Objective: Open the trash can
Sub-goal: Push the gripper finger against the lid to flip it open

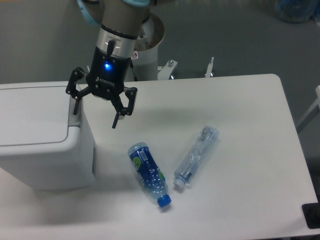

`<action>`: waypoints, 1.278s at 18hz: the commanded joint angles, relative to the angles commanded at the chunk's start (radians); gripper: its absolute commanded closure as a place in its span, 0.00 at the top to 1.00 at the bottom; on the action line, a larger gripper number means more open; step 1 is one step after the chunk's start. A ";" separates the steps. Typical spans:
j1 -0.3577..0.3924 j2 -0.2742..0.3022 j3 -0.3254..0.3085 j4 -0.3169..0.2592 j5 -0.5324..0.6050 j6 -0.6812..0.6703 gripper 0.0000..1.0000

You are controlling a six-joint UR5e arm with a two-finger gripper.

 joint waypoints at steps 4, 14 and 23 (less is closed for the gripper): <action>0.000 -0.002 0.000 0.000 0.000 0.003 1.00; 0.000 -0.002 -0.015 0.000 0.002 0.005 1.00; 0.000 -0.003 -0.017 0.000 0.003 0.008 1.00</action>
